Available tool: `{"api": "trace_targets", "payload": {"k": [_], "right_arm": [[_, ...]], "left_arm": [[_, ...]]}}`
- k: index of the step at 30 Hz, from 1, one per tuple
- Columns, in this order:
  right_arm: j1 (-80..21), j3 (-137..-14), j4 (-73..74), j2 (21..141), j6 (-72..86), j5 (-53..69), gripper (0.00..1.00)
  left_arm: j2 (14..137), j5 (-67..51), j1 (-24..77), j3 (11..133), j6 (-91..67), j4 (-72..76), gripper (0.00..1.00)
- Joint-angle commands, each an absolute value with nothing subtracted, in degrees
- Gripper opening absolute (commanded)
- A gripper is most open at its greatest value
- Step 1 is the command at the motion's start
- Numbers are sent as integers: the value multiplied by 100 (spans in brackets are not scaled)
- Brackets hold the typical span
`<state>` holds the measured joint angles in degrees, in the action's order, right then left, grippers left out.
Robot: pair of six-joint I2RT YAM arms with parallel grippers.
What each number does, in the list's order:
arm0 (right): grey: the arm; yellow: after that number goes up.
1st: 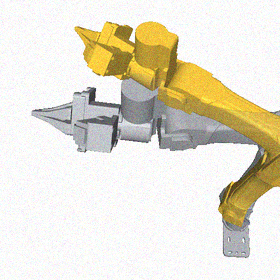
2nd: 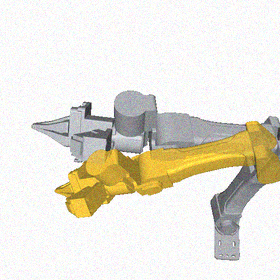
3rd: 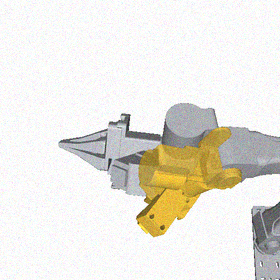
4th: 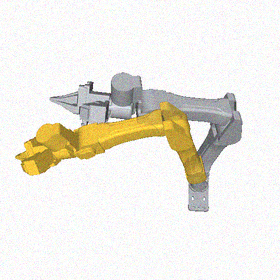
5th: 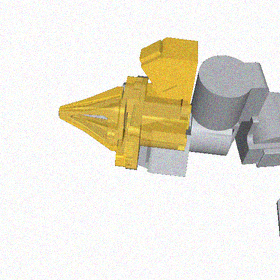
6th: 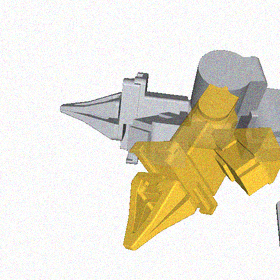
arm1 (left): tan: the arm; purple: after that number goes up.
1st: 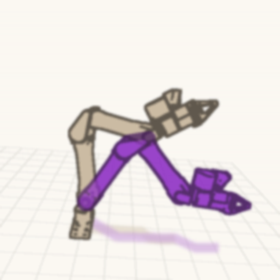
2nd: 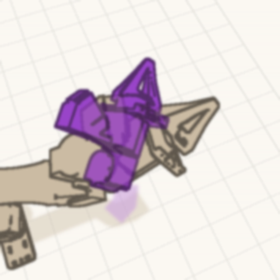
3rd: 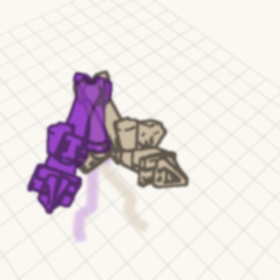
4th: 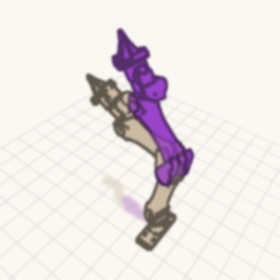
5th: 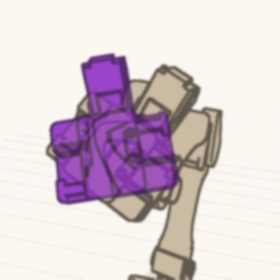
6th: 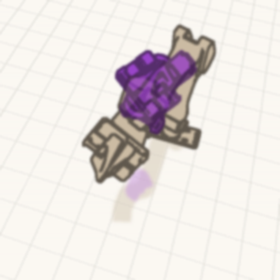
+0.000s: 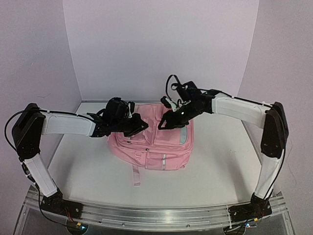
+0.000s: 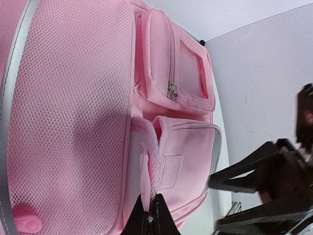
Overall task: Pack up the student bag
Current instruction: Adjust the student bag at the center of the board.
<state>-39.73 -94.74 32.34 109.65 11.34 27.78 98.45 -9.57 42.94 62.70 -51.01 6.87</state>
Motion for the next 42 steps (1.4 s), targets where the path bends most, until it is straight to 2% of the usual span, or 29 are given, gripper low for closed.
{"api": "trace_targets", "payload": {"k": [1, 4, 9, 15, 19, 25, 31, 42], "right_arm": [[-3419, -9458, 3524, 10136, 903, 3050, 50], [-3036, -9178, 3718, 9910, 790, 3073, 58], [-2476, -8603, 3909, 9684, 405, 2885, 67], [-2059, -8122, 4150, 9741, 82, 3161, 70], [-2051, -7957, 4141, 9909, 66, 3526, 69], [-2049, -7940, 4131, 10352, 254, 4321, 62], [-2063, -8086, 4105, 10633, 353, 4668, 55], [-2079, -8129, 3897, 10857, 559, 4901, 51]], "left_arm": [[9863, -1019, 4271, 6394, -5110, 1001, 13], [9817, -1020, 4282, 6319, -5123, 959, 18], [9775, -1054, 4349, 6270, -5086, 902, 18], [9710, -922, 4467, 6164, -5084, 981, 5], [9826, -969, 4503, 6250, -5087, 1060, 1], [10176, -1087, 4628, 6578, -4978, 1195, 0], [10479, -1162, 4679, 6820, -4962, 1278, 0], [11049, -1309, 4760, 7311, -4898, 1291, 0]]}}
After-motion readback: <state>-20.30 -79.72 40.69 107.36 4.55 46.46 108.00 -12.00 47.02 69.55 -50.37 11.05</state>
